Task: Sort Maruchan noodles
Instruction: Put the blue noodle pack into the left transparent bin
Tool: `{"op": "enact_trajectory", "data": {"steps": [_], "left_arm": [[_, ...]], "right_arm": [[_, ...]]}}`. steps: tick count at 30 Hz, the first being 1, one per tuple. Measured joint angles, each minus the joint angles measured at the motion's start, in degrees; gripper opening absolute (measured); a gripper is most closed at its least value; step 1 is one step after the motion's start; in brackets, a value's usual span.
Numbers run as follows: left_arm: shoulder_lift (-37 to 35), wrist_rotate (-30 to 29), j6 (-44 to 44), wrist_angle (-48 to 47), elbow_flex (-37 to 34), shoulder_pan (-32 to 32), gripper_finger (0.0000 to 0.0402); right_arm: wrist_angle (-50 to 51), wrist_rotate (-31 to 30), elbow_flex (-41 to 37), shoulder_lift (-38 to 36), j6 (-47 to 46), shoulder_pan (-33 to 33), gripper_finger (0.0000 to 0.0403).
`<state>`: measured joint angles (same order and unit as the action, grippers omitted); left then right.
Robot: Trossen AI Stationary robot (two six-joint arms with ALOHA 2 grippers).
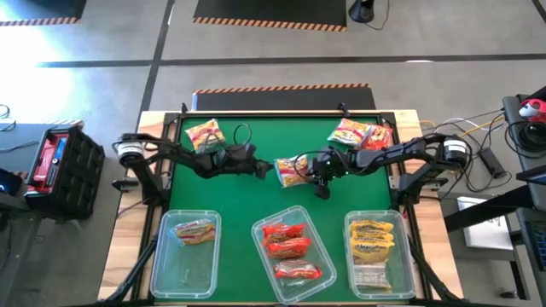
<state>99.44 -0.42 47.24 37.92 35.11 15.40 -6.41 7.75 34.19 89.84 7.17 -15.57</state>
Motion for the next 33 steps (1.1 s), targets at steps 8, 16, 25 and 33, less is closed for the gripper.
{"op": "enact_trajectory", "data": {"steps": [8,16,25,33], "left_arm": [[8.26,3.22,1.18,3.38,7.08,0.00,0.0178],[9.71,11.67,-1.66,4.03,9.76,0.04,0.0180],[7.41,12.17,-2.62,3.93,7.28,0.81,0.0180],[7.41,12.49,-2.17,4.40,8.31,0.32,0.0180]], "right_arm": [[-0.50,-0.02,0.18,0.00,1.75,0.04,0.0113],[1.13,-0.35,0.16,-0.01,1.89,0.04,0.0111],[2.42,-0.36,0.18,-0.01,3.13,-0.09,0.0110],[2.06,-0.37,0.14,-0.02,3.91,-0.13,0.0109]]}}
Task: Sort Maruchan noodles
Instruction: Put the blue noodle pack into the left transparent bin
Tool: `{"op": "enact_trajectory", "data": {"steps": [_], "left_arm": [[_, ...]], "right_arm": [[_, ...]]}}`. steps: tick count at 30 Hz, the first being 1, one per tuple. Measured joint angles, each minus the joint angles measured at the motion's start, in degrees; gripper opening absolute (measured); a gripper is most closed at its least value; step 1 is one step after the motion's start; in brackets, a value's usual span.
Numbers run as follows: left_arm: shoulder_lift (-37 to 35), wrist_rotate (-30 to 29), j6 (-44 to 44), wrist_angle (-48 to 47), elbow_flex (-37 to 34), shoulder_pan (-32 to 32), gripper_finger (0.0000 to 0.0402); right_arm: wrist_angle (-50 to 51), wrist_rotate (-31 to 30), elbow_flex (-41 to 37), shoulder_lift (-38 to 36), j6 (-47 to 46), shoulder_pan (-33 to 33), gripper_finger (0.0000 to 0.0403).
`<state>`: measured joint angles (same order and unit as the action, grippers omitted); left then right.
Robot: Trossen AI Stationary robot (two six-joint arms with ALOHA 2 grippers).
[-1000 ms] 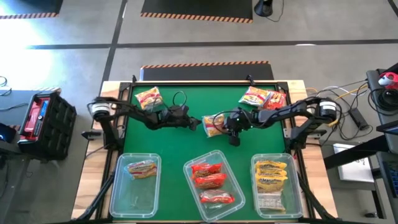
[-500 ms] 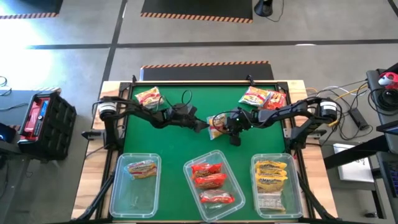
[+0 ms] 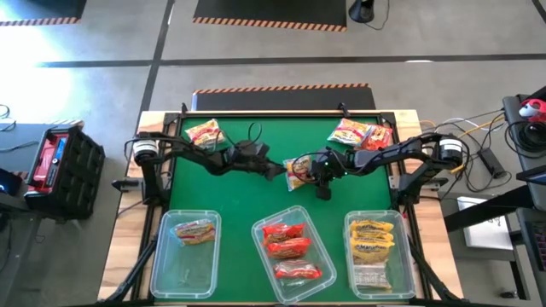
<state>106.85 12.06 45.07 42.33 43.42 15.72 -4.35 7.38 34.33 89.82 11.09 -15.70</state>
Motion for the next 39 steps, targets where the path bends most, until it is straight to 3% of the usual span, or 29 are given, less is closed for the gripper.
{"op": "enact_trajectory", "data": {"steps": [26,39], "left_arm": [[-0.02,-3.55,-2.20,-6.35,2.86,-0.34,0.0183],[-0.02,-2.41,0.27,-5.90,2.86,-0.54,0.0258]], "right_arm": [[-1.96,-0.07,-0.02,0.00,-0.15,0.02,0.0109],[-2.18,-0.03,0.00,0.00,-0.15,0.02,0.0109]]}}
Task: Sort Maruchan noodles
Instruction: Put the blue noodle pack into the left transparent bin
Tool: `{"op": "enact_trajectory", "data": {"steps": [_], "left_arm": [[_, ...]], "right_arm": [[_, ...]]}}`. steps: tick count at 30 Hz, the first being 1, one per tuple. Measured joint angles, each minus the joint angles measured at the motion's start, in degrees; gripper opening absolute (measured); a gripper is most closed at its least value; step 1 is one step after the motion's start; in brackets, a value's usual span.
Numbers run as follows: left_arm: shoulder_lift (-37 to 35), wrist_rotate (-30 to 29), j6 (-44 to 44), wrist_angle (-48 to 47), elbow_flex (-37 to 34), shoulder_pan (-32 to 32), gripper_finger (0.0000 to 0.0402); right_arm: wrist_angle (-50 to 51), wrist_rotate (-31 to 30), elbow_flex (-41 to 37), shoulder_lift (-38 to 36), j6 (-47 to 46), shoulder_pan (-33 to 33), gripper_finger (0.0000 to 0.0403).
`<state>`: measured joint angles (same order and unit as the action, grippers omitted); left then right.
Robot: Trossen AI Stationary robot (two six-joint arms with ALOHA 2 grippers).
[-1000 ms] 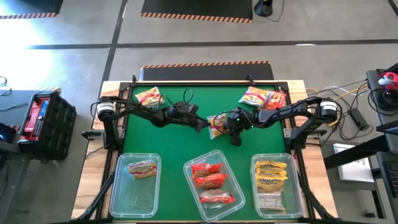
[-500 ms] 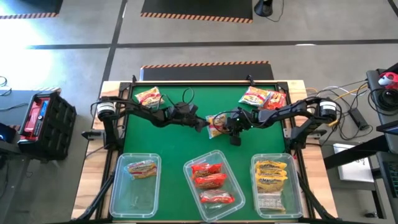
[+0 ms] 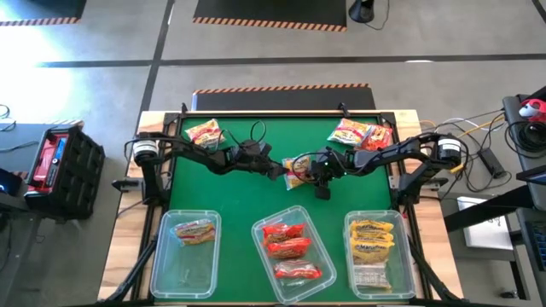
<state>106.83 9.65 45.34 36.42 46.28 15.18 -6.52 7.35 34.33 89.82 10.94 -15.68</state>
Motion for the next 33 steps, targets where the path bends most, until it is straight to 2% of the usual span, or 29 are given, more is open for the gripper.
{"op": "enact_trajectory", "data": {"steps": [6,11,15,21,27,33], "left_arm": [[0.00,-0.27,0.04,0.06,0.00,0.02,0.0292],[0.77,-2.98,0.65,-0.33,1.41,-0.09,0.0301],[5.16,-2.76,3.63,-0.92,6.11,-0.11,0.0302],[11.00,3.88,3.69,-1.82,13.00,0.01,0.0302],[11.32,3.83,2.01,-6.14,13.66,0.11,0.0300],[11.21,4.47,0.88,-9.31,13.68,0.15,0.0271]], "right_arm": [[0.00,0.01,0.00,0.00,0.00,0.04,0.0109],[-0.11,0.03,0.00,0.00,-0.02,0.04,0.0109],[-1.05,0.06,0.00,0.00,-0.02,0.04,0.0109],[-0.66,0.14,0.00,-0.02,-2.70,0.05,0.0109],[0.01,0.16,0.04,-0.02,-3.50,0.04,0.0109],[0.15,0.11,0.04,-0.07,-3.85,0.05,0.0109]]}}
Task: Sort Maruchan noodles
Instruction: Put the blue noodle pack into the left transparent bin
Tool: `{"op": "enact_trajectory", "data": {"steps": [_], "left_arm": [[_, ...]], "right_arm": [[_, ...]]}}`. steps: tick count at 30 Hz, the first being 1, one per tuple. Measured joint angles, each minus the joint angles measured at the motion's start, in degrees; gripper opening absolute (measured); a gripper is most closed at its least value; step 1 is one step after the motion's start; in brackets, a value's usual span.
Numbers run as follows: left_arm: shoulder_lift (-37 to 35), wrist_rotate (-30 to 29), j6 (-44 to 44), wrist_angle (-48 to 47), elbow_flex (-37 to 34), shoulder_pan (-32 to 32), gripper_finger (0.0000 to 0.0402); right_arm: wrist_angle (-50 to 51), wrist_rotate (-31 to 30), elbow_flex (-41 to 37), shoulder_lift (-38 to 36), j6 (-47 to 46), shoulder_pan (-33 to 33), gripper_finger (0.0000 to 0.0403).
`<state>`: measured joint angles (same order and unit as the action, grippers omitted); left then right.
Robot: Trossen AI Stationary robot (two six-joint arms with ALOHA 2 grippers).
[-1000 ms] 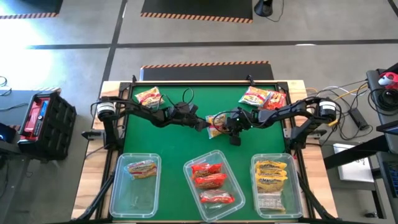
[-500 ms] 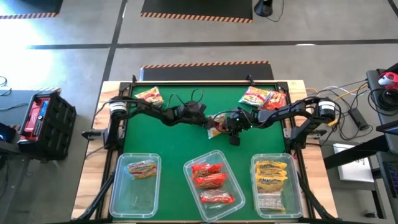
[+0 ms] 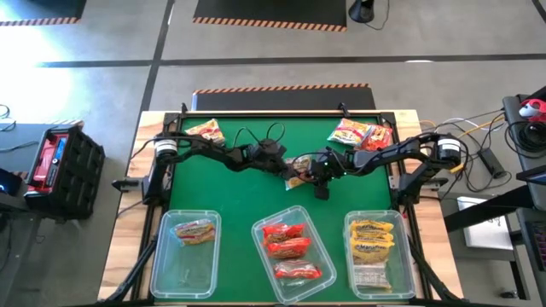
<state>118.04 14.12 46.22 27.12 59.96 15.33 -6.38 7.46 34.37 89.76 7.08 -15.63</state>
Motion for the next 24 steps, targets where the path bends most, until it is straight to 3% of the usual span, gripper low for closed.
{"op": "enact_trajectory", "data": {"steps": [7,16,24], "left_arm": [[-0.66,0.64,-0.01,-0.88,-0.02,0.22,0.0222],[-1.60,0.62,-0.73,-2.10,-0.11,1.08,0.0159],[-1.68,0.59,-1.30,-1.01,-0.11,1.29,0.0100]], "right_arm": [[1.53,0.37,0.21,-1.63,-1.08,-0.01,0.0109],[16.42,0.24,3.08,-12.79,-1.24,-0.05,0.0109],[19.49,0.00,1.77,-17.28,-3.59,-0.05,0.0109]]}}
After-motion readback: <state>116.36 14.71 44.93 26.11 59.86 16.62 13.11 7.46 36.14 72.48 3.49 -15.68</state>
